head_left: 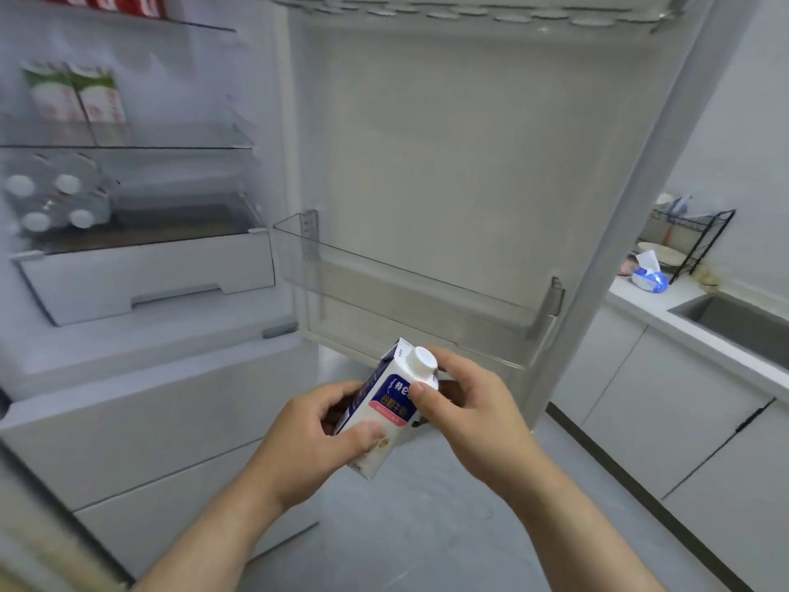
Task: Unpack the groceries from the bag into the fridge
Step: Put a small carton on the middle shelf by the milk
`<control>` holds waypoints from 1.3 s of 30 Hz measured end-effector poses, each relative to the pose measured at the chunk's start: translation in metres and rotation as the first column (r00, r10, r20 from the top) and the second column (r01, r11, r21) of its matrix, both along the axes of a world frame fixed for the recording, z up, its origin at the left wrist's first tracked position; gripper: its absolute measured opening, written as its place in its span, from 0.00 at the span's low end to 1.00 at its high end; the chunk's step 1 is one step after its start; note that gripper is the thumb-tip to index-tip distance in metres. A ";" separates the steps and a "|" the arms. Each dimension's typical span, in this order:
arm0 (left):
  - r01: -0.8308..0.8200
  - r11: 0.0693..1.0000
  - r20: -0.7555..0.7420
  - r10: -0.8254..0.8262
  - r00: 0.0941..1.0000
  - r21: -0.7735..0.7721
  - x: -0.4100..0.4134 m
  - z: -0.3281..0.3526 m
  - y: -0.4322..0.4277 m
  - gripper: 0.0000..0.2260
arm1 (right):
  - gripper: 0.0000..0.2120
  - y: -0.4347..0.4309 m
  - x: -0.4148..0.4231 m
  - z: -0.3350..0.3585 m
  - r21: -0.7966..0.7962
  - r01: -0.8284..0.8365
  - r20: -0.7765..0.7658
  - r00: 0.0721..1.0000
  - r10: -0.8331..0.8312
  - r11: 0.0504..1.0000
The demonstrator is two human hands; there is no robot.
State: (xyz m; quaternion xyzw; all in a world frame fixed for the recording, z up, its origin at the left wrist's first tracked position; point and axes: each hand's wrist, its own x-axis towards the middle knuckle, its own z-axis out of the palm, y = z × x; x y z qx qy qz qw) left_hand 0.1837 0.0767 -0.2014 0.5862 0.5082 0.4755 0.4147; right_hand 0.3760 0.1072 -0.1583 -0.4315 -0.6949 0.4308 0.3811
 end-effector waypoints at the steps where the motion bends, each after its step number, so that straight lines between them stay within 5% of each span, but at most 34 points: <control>1: -0.021 1.000 0.003 0.021 1.000 0.004 -0.012 0.000 0.003 0.20 | 0.14 0.007 -0.013 0.001 0.007 -0.029 -0.007 1.000 0.029 1.000; 23: -0.481 0.873 -0.047 0.485 0.873 0.083 -0.191 0.017 0.009 0.18 | 0.16 0.101 -0.231 0.009 0.073 -0.461 -0.085 0.881 0.466 0.884; 39: -0.624 0.776 0.031 0.624 0.780 0.091 -0.272 0.041 0.082 0.23 | 0.14 0.186 -0.343 0.036 0.049 -0.539 -0.247 0.809 0.533 0.841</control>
